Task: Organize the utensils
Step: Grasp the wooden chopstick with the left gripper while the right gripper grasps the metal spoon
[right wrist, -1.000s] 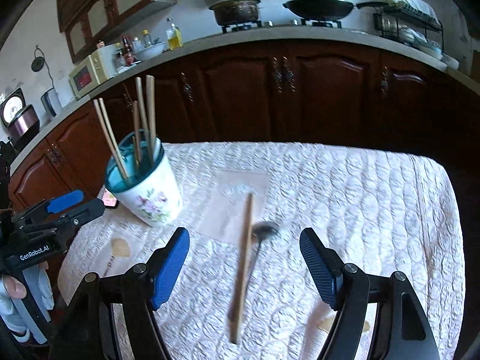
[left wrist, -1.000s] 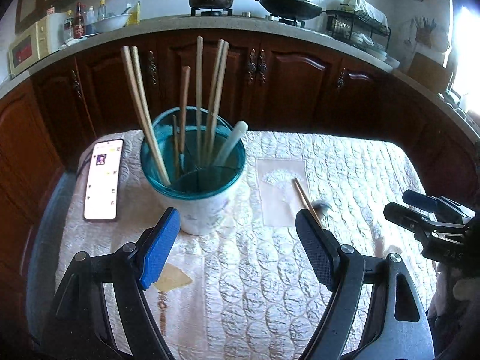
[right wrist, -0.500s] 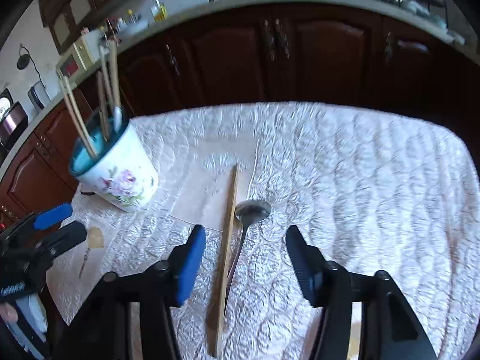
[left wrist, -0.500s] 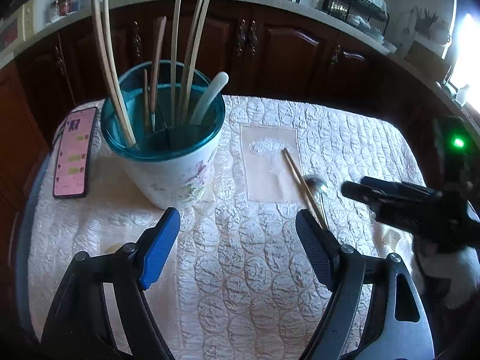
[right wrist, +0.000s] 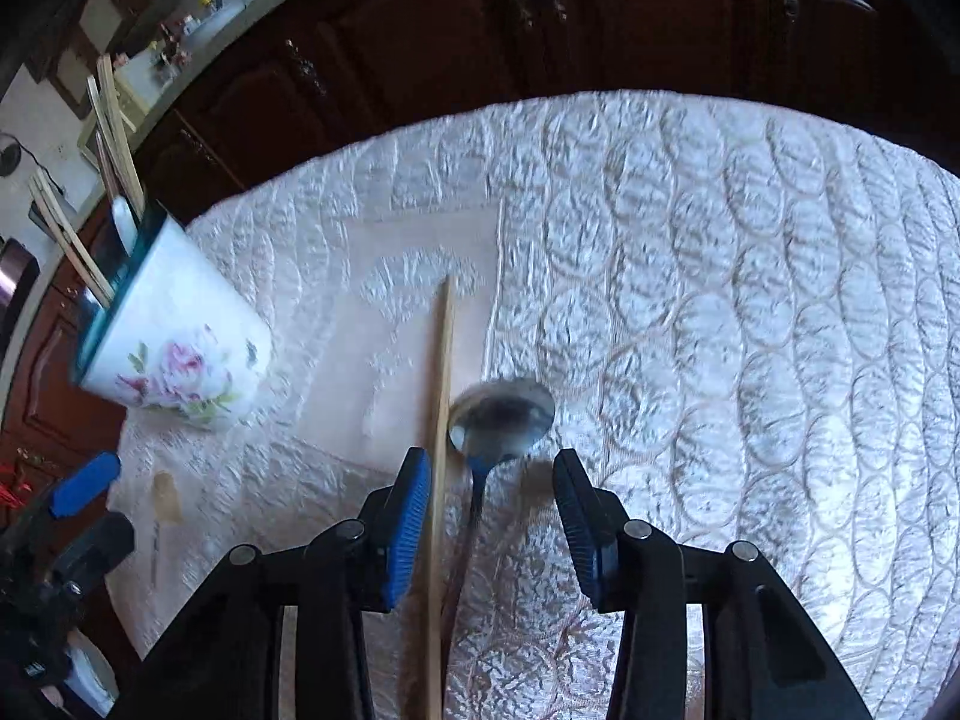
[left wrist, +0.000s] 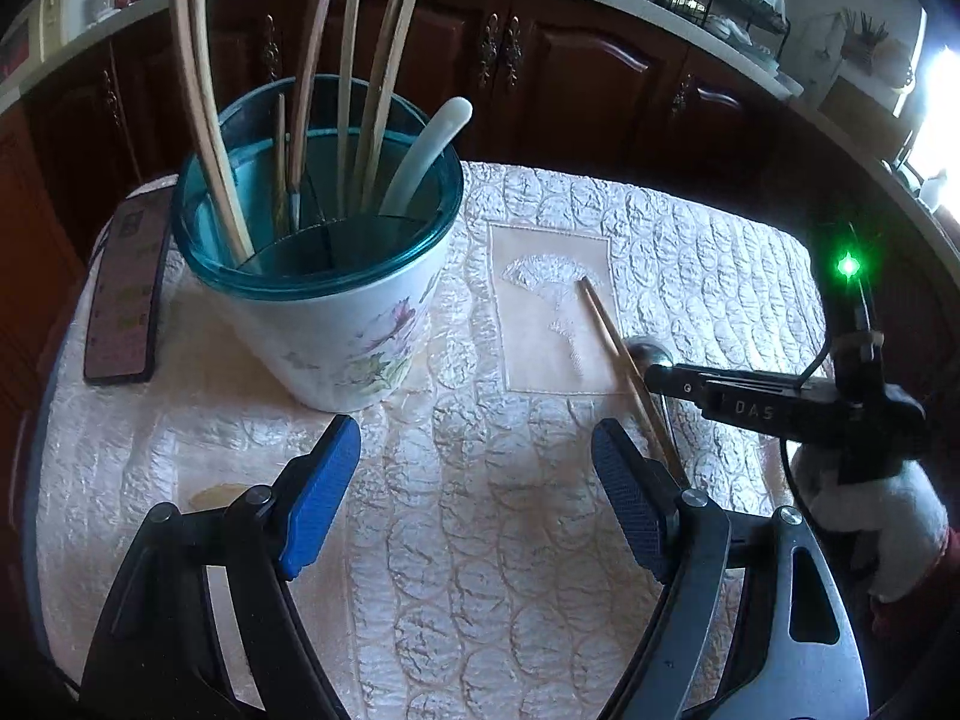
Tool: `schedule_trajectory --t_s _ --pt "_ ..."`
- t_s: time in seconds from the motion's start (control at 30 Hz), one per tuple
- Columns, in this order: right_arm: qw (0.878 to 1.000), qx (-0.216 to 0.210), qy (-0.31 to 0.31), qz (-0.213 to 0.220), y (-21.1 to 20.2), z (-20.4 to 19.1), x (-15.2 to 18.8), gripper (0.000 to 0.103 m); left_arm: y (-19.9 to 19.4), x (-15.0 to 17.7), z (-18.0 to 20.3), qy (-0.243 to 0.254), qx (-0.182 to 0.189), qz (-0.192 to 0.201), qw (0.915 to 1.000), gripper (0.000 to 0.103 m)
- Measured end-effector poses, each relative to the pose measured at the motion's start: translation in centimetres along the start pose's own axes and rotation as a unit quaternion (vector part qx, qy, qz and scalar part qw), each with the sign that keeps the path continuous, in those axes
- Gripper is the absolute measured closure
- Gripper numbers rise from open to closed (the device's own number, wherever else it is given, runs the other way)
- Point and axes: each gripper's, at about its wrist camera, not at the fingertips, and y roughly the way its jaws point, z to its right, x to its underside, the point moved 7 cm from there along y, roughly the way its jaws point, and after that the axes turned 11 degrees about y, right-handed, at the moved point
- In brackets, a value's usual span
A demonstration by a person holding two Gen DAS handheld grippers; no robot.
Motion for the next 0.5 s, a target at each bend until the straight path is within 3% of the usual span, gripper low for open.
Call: schedule_trajectory --t_s 0.07,0.13,0.4,0.5 --pt "1.0 -0.014 0.013 0.002 0.4 0.1 0.1 0.095 0.2 -0.3 0.3 0.001 0.002 0.0 1.0 0.023" --pt "0.999 -0.027 0.029 0.004 0.4 0.3 0.3 0.099 0.4 -0.6 0.5 0.003 0.003 0.0 1.0 0.023" --pt "0.997 -0.035 0.074 0.01 -1.8 4.5 1.1 0.098 2.8 -2.3 2.9 0.003 0.031 -0.009 0.9995 0.023" --pt "0.991 -0.067 0.109 0.023 -2.7 6.0 0.3 0.084 4.4 -3.4 4.1 -0.002 0.05 -0.019 0.9986 0.023"
